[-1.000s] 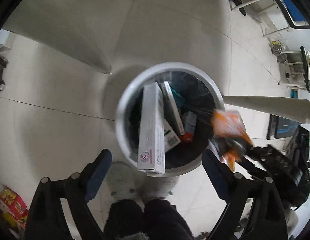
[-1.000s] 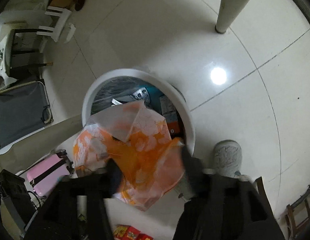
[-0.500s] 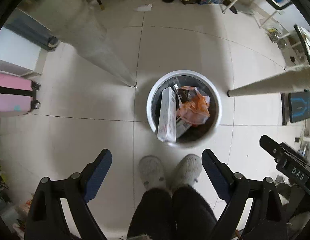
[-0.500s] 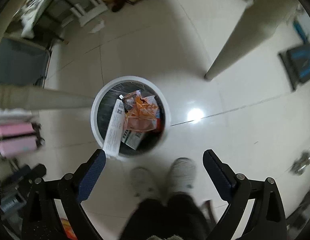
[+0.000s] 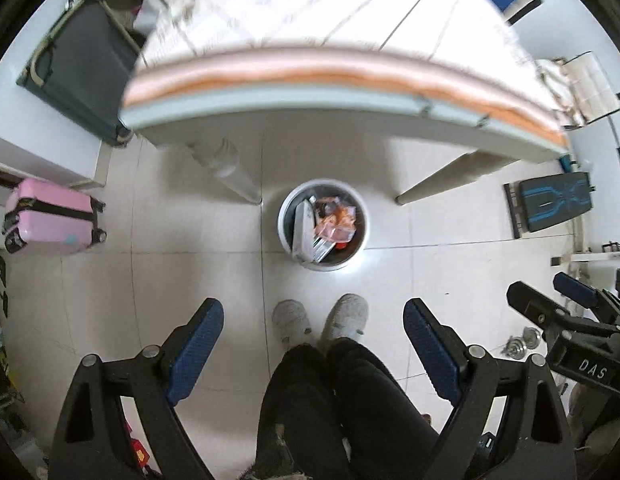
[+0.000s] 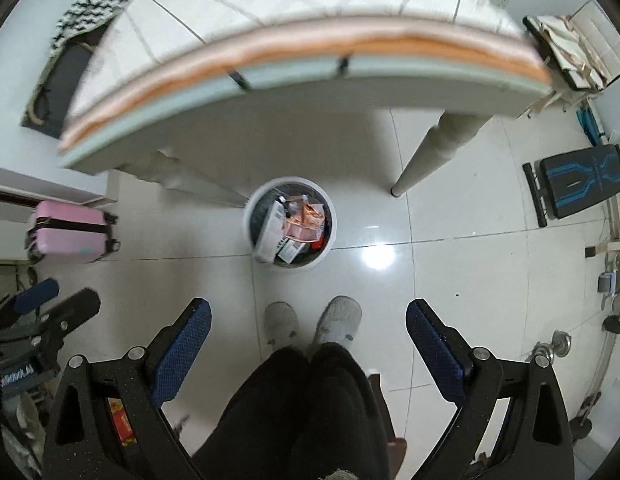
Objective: Collect trash
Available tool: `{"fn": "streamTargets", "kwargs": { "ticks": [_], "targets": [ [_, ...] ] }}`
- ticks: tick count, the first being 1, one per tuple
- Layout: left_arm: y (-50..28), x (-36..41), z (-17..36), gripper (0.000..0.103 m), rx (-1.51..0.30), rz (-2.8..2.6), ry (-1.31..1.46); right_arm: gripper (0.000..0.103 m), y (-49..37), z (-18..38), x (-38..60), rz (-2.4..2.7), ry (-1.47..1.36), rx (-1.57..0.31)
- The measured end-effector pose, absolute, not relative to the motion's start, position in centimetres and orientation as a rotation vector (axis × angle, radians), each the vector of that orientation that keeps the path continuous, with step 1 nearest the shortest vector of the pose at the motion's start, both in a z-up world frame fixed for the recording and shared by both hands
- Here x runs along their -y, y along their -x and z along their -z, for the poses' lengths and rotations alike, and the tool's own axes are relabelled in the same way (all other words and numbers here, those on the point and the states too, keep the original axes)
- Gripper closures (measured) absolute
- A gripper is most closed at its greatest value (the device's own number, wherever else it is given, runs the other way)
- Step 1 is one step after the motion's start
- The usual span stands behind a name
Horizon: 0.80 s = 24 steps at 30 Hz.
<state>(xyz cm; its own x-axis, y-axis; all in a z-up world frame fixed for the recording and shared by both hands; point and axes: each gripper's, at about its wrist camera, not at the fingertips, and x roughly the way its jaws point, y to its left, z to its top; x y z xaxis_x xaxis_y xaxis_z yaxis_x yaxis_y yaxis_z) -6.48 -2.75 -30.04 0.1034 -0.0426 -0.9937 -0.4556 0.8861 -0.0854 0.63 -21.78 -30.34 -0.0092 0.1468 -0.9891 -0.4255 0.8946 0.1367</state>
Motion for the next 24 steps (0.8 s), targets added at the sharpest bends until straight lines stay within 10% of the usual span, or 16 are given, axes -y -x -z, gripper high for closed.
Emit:
{"fn": "streamTargets", "kwargs": {
  "ticks": [13,24],
  "targets": [
    [8.6,3.8,15.1,0.011,-1.252,-0.208,0.511,0.004,1.9,10.9,25.4,-0.591,0.143,-1.413],
    [10.4,4.3,9.7,0.011,-1.17,-0.171,0.553,0.001,3.8,5.2,25.9,-0.696,0.07,-1.4]
  ]
}}
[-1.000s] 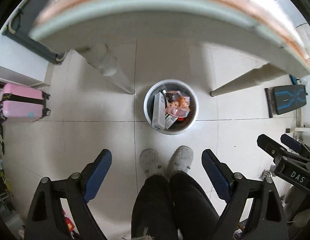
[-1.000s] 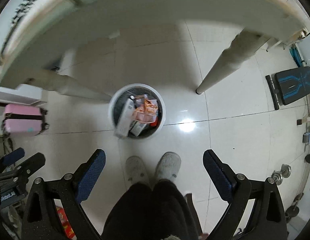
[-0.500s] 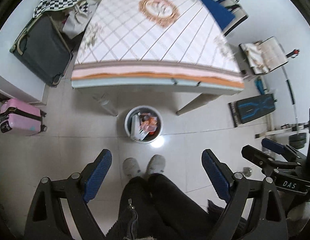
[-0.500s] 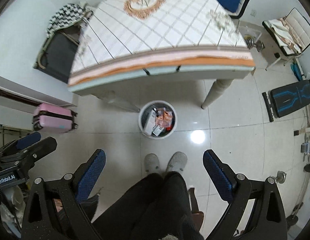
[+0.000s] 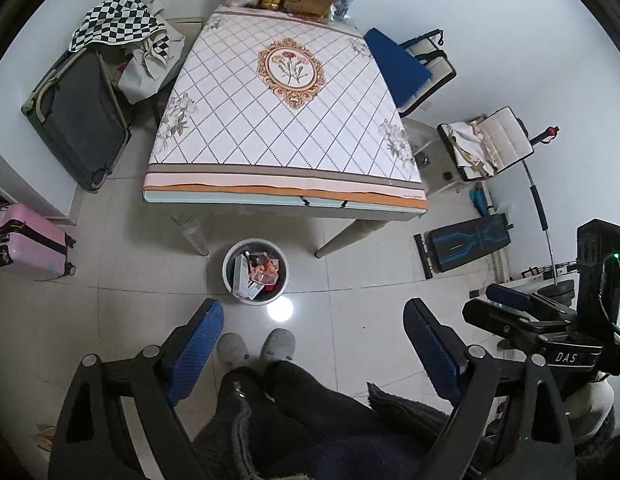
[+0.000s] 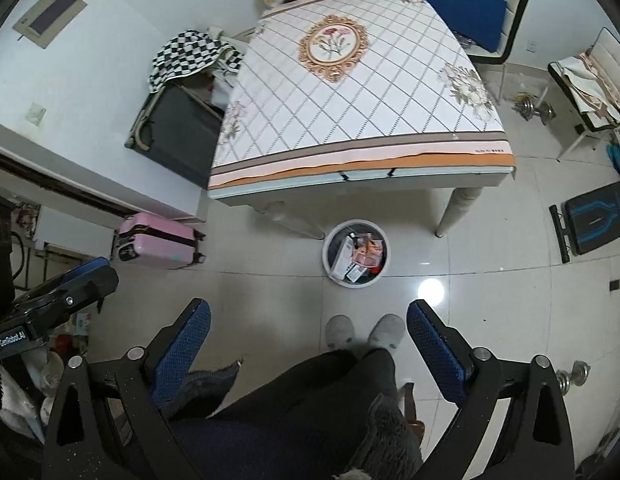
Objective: Collect trash
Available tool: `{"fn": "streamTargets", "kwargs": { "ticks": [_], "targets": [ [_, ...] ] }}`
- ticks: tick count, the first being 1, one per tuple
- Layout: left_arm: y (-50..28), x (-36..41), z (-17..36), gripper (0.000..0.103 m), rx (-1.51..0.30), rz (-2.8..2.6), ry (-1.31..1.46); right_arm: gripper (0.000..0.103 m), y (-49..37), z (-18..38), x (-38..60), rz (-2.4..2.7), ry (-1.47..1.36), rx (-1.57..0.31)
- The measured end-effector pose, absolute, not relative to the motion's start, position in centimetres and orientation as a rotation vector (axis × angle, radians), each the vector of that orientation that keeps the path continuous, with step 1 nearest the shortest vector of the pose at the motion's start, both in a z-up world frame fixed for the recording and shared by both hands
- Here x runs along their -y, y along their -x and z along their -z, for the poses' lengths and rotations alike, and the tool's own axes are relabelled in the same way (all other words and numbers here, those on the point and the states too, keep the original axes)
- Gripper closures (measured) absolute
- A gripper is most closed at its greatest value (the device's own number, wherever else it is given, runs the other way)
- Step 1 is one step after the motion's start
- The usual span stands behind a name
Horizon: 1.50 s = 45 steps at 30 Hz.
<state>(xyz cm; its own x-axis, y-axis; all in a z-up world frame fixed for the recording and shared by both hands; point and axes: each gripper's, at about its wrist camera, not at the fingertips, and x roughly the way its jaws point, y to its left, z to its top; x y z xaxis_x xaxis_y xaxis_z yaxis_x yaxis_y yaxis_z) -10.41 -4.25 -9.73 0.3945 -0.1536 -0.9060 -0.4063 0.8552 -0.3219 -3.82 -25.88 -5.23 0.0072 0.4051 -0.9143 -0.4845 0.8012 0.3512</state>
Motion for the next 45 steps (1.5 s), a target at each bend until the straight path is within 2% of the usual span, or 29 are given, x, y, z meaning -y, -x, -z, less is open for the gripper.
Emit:
{"fn": "streamTargets", "kwargs": {
  "ticks": [9,11,45],
  "targets": [
    [11.6,4.6,8.5,0.011,-1.146,-0.166,0.558,0.0,4.4,4.1,25.3,-0.745,0.072,-1.403],
    [11.6,4.6,8.5,0.0,-1.144,-0.162,0.559,0.0,4.6,4.1,25.2,-0.75,0.073,-1.403],
    [11.5,6.4,8.6,0.0,-1.147,-0.129,0.557,0.0,5.3,3.5,25.8,-0.763,0.053,-1.423]
  ]
}}
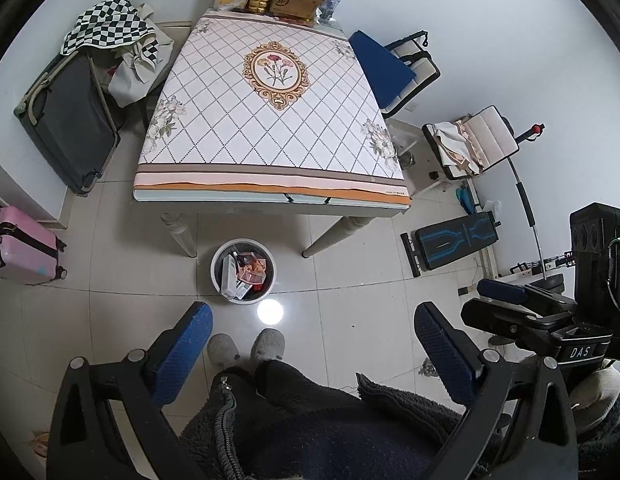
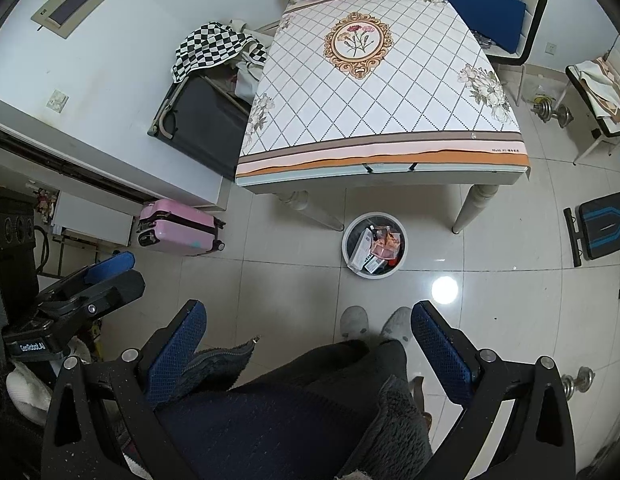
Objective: Collect trash
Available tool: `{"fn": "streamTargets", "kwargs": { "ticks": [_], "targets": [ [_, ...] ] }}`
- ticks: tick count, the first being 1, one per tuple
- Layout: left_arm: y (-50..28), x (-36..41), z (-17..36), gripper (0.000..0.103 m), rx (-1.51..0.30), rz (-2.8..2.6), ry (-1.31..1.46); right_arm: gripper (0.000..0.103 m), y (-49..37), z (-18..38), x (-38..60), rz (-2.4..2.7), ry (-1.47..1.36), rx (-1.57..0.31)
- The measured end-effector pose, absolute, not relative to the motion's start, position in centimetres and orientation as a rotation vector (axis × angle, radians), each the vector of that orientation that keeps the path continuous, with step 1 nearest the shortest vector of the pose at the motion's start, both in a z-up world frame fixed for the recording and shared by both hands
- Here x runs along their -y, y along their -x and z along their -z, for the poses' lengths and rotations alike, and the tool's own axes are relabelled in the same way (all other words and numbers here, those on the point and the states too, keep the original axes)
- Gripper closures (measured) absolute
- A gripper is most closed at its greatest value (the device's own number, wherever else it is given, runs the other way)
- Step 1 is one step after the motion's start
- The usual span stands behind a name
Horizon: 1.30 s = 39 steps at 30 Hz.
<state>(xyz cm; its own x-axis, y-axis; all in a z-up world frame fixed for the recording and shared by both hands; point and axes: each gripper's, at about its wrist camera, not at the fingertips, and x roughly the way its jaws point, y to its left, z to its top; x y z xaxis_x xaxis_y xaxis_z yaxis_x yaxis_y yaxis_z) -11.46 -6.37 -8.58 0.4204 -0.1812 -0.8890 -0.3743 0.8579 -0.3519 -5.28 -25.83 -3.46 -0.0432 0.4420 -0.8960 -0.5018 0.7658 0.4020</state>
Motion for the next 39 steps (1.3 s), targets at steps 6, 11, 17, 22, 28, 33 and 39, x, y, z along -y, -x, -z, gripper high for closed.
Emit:
{"fn": "streamTargets", "kwargs": {
  "ticks": [6,11,17,22,28,33,39],
  "targets": [
    [11.32,6.61,8.45,0.0,-1.145,-0.124,0.559,0.0,5.26,3.45,25.82,-0.763,0.052,-1.422],
    [11.3,6.63,8.44,0.0,-1.145,-0.125,0.558,0.0,5.32,3.4,25.69,-0.763,0.049,-1.423],
    [11.29,6.66,8.45,0.0,-1.145,-0.126,0.559,0.0,5.4,3.3,25.69,-0.765,0.044,-1.423],
    [11.31,6.72,8.42,0.0,-1.144,-0.126,0.558,0.0,5.35,3.3,25.7,-0.764,0.041,-1.424],
    [11.32,6.57,8.39,0.0,-1.145,-0.125,0.559,0.0,5.25,3.4,25.65,-0.766,0.04,-1.427],
    [11.33,6.63,8.37,0.0,-1.145,-0.125,0.559,0.0,5.15,3.59,25.68,-0.763,0.039,-1.429],
    [11.31,6.65,8.27,0.0,-1.145,-0.126,0.559,0.0,5.1,3.54,25.62,-0.764,0.038,-1.429]
  ]
}}
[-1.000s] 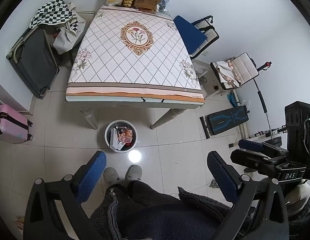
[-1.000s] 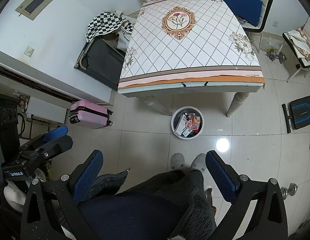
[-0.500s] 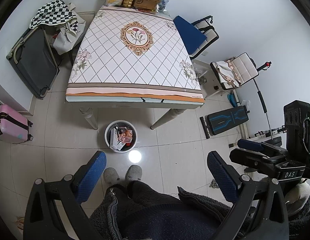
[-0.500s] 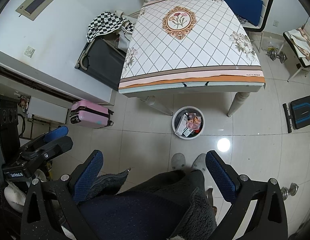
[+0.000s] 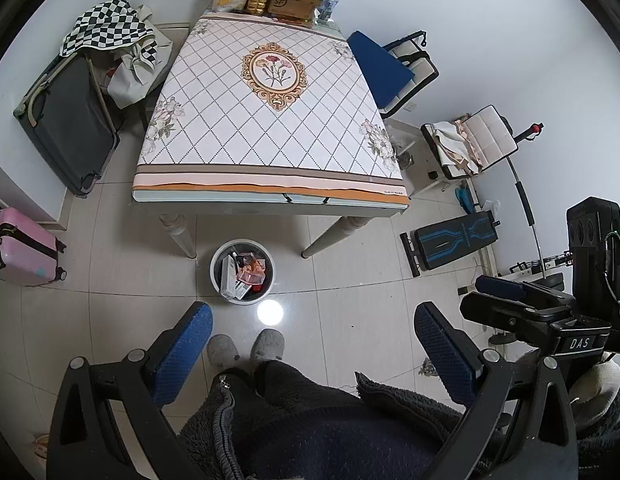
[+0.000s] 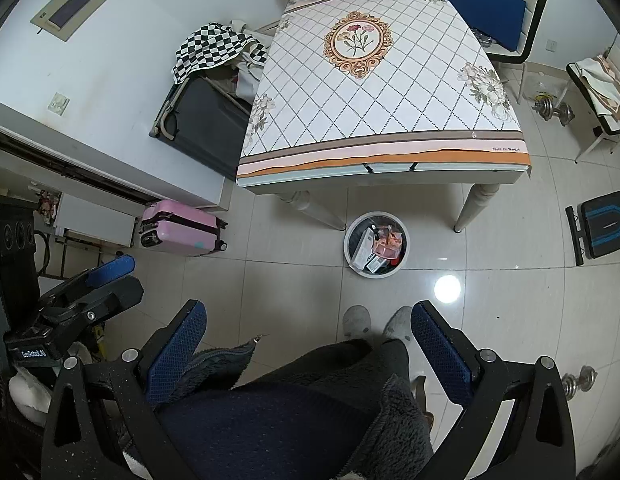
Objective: Collect trash
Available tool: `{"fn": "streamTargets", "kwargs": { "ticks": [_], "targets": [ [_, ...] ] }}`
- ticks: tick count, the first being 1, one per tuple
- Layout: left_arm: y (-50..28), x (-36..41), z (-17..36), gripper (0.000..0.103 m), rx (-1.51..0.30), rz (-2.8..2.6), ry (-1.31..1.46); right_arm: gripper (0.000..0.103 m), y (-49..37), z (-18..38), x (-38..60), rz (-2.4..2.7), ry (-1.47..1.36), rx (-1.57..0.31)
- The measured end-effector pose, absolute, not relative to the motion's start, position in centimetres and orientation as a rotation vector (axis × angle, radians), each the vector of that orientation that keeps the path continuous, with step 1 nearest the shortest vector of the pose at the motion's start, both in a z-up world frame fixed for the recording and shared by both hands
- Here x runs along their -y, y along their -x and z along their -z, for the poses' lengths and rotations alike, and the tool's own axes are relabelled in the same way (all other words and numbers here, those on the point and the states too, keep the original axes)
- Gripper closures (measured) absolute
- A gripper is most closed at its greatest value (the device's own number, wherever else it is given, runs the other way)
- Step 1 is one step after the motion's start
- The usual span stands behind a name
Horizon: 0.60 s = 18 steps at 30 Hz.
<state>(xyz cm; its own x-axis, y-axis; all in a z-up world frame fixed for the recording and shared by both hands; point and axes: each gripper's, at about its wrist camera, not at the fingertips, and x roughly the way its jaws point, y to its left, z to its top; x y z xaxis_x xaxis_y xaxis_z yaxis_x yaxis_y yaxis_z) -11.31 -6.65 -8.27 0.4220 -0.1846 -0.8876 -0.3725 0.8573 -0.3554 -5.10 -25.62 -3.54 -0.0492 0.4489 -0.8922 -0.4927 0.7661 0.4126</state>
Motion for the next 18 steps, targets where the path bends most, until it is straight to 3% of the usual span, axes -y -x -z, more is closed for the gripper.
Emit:
{"fn": "streamTargets", "kwargs": {
  "ticks": [18],
  "targets": [
    [11.38,6.17,8.26,0.0,-1.143,-0.123,0.556,0.0,4.84,3.31,25.7,-0.777,0.055,-1.43]
  ]
}}
